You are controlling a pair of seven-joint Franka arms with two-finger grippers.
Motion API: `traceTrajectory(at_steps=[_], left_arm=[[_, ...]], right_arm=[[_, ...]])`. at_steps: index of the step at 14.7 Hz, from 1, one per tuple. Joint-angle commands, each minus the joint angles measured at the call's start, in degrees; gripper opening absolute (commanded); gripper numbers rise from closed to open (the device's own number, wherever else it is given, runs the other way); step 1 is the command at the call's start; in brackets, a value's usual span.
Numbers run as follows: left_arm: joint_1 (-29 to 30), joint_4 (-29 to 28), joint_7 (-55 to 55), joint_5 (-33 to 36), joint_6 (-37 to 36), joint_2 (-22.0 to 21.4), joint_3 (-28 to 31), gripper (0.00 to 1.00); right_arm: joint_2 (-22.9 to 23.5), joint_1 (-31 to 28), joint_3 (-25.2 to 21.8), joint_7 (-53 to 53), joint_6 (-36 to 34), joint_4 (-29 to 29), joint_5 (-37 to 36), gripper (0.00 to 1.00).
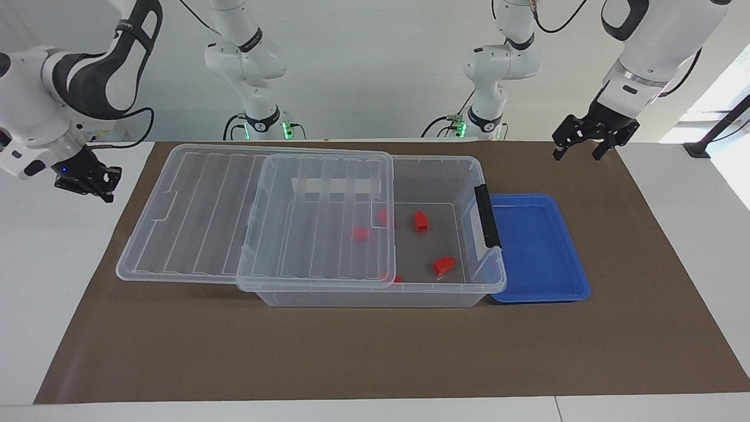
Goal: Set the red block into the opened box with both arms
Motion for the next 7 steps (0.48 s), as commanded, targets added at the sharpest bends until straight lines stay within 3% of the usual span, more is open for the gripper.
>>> traceTrajectory(at_steps=[1,7], left_arm=[[0.5,3.9,0.9,-0.4,-3.9,1.6,-0.5,1.00],[0.5,5.3,1.0,1.0,-3.8,3.3,-0.7,1.00]], right_arm=[[-0.4,0.5,0.3,6.1,1.4,-1.4,0.8,0.00],[-0.4,0.8,1.8,7.4,1.9,-2.1,3.9,0.00]])
